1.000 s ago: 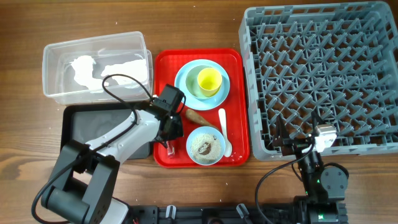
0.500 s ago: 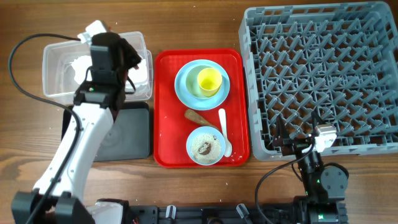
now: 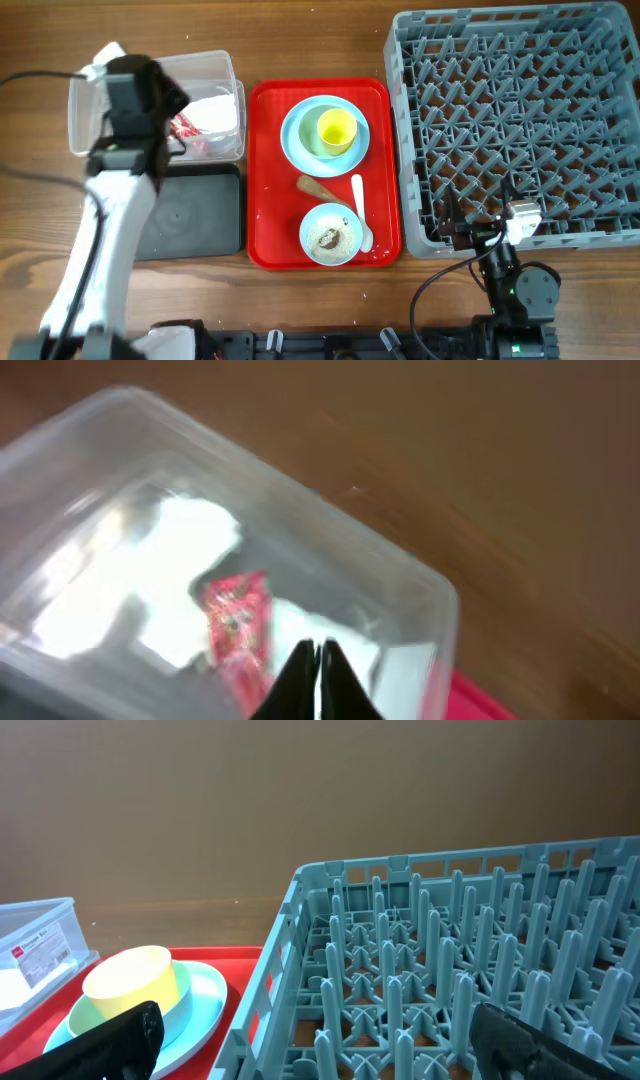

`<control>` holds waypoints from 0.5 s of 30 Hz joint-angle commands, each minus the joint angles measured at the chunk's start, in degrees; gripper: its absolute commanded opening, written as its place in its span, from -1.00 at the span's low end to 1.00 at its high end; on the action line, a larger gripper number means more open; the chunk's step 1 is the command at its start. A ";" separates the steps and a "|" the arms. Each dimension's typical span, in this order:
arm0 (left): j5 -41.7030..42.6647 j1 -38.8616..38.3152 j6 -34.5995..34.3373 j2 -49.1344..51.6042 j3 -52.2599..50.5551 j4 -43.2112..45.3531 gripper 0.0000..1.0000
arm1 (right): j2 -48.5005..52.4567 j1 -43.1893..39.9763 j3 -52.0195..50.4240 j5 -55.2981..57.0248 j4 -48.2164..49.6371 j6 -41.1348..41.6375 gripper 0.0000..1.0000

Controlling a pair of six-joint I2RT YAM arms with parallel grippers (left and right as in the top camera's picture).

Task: Sort waste into correct bins and load items into the dishwasher rack
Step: 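Carry the wrapper with the left gripper and drop it in the clear bin, then move the left gripper back over the light-blue rice bowl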

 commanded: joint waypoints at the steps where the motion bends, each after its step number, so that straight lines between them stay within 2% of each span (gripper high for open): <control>1: -1.57 10.95 -5.49 -3.85 -0.09 -9.81 -0.92 | -0.52 -0.20 -0.04 0.20 0.17 0.74 0.99; 4: -1.27 18.88 -5.95 -2.60 -0.24 -18.64 -0.92 | -0.52 -0.20 -0.04 0.20 0.15 0.74 0.99; 6: 1.05 24.11 -8.28 -1.07 -1.55 -21.53 -0.92 | -0.52 -0.20 -0.04 0.20 0.15 0.76 0.99; 9: 7.93 28.52 -8.26 2.89 -3.17 -18.08 -0.92 | -0.52 -0.17 -0.04 0.20 0.15 0.74 0.99; 13: 7.93 28.76 -8.26 7.91 -3.17 -17.53 -0.92 | -0.52 -0.20 -0.04 0.20 0.15 0.74 0.99; 15: 7.98 28.76 -8.26 11.39 -3.17 -13.46 -0.92 | -0.52 -0.17 -0.04 0.20 0.15 0.74 1.00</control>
